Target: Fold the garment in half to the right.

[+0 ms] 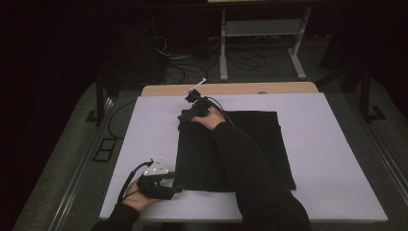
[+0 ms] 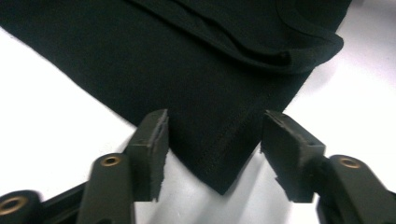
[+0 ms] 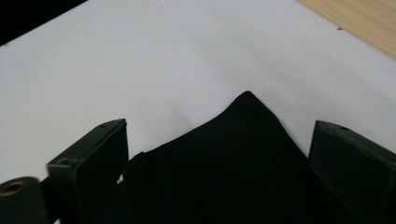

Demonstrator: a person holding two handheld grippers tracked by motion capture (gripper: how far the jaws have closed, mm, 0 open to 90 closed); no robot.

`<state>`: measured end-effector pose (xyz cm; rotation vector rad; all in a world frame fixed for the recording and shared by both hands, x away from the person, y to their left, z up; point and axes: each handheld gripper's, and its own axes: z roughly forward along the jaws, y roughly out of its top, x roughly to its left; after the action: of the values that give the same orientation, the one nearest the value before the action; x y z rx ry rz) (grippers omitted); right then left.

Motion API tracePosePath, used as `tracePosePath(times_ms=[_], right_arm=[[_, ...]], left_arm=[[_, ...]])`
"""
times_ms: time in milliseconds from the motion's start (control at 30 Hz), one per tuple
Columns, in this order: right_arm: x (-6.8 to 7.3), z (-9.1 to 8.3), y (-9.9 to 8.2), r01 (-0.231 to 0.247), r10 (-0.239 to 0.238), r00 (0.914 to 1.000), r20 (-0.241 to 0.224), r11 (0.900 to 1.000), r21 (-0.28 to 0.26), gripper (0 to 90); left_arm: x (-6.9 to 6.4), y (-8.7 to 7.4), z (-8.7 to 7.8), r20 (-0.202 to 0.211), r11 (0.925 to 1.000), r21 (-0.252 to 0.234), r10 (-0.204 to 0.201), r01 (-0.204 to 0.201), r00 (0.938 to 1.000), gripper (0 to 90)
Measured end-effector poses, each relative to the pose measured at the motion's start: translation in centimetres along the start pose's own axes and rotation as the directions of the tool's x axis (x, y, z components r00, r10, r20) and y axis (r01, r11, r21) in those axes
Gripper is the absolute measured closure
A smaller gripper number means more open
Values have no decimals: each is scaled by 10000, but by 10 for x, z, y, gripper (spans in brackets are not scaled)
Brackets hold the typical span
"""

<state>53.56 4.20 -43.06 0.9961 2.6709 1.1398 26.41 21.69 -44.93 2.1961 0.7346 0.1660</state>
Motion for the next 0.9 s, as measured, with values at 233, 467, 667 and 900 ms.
tracePosePath(times_ms=[233,467,667,900], right_arm=[[-3,11,-3,-100,104,9986,523,9999,-69,143],[-4,16,-3,-78,84,9970,771,9999,-78,278],[-2,19,-2,19,-22,9959,909,10000,31,426],[-4,19,-2,166,-178,9927,1191,9998,104,551]], left_arm=[[1,1,1,107,10000,-38,16,-15,9999,541],[3,3,3,132,10000,-33,88,-88,9999,643],[3,5,6,365,10000,-4,41,-41,9993,735],[3,7,7,379,10000,23,5,-6,9993,796]])
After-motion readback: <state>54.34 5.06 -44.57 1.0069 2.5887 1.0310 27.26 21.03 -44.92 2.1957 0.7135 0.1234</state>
